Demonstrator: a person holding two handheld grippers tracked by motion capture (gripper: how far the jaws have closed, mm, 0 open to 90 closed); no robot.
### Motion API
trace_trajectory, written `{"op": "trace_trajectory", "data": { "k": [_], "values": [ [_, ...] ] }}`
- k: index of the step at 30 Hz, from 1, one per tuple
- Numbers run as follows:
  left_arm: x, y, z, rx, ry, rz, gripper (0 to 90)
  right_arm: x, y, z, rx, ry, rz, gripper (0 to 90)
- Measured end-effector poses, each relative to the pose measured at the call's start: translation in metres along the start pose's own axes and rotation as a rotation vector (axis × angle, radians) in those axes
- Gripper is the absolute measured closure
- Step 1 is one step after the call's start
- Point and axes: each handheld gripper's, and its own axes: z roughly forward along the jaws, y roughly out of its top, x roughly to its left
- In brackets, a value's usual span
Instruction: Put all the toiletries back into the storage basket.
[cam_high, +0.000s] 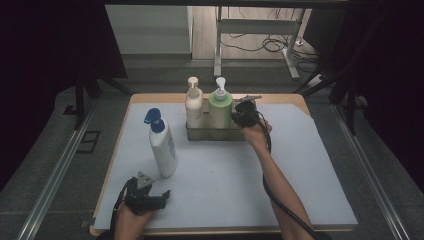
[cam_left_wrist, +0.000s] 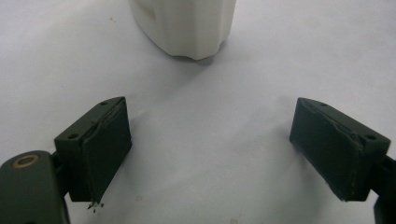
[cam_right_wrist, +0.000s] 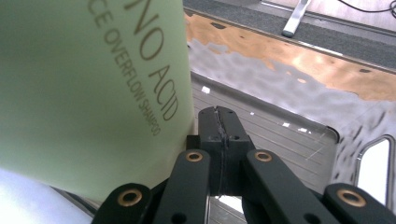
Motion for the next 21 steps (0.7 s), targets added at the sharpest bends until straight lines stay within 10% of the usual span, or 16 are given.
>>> {"op": "trace_trajectory", "data": {
  "k": [21],
  "values": [
    [0.0,0.0,0.0,0.0,-0.001,0.0,12.3,0.019,0.0,0.006,0.002,0.028,-0.012,89.7]
  ]
}}
